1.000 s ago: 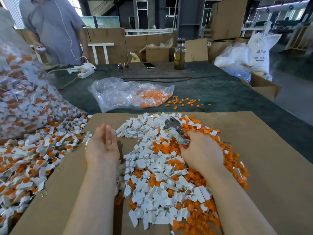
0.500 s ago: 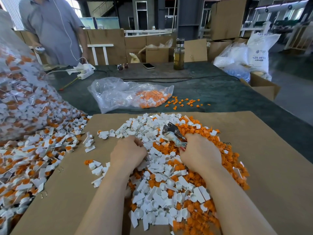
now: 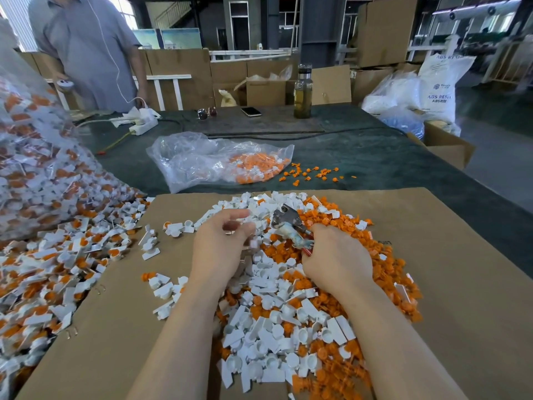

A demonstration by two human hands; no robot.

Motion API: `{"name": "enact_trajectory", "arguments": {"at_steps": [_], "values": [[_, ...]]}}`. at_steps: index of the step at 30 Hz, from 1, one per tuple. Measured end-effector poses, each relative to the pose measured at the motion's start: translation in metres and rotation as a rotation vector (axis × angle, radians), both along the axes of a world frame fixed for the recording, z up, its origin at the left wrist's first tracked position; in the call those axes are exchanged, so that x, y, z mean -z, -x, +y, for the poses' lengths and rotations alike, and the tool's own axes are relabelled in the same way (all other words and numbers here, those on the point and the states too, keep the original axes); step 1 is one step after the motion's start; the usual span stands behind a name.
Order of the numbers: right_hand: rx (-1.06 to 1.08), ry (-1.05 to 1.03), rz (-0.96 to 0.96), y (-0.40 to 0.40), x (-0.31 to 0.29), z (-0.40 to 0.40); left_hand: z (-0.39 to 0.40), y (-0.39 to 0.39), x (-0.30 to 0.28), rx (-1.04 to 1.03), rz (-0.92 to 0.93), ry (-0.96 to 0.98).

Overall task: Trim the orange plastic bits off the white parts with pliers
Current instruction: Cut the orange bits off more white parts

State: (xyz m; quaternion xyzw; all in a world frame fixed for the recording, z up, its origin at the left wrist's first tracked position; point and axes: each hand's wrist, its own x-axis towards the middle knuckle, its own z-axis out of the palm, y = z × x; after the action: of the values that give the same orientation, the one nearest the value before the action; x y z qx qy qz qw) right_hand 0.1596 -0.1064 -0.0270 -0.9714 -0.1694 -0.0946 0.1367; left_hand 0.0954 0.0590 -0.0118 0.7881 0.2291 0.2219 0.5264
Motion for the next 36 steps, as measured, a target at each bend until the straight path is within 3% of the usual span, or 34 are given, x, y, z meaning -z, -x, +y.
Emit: {"name": "enact_trajectory", "arguments": {"at_steps": [3, 8, 12, 16, 22, 28, 36], "values": [[0.012, -0.011, 0.023, 0.001, 0.0, 0.0, -0.002, 0.001, -0.002, 0.016, -0.103, 0.128], [0.007, -0.025, 0.046, -0.001, 0.001, -0.001, -0.006, 0.001, -0.005, 0.087, -0.119, 0.338], [0.021, -0.048, 0.026, 0.0, 0.0, -0.001, -0.011, 0.0, -0.003, 0.099, -0.126, 0.241], [0.031, -0.082, 0.003, -0.002, 0.001, -0.003, -0.013, -0.004, -0.002, 0.113, -0.133, 0.32], [-0.014, -0.412, -0.011, -0.005, -0.006, -0.001, -0.018, -0.005, -0.001, 0.17, -0.174, 0.384], [-0.205, -0.853, 0.098, 0.006, -0.018, 0.003, -0.027, -0.004, -0.001, 0.221, -0.17, 0.384], [-0.28, -0.846, 0.101, 0.01, -0.019, 0.004, -0.029, -0.004, -0.004, 0.253, -0.212, 0.59]]}}
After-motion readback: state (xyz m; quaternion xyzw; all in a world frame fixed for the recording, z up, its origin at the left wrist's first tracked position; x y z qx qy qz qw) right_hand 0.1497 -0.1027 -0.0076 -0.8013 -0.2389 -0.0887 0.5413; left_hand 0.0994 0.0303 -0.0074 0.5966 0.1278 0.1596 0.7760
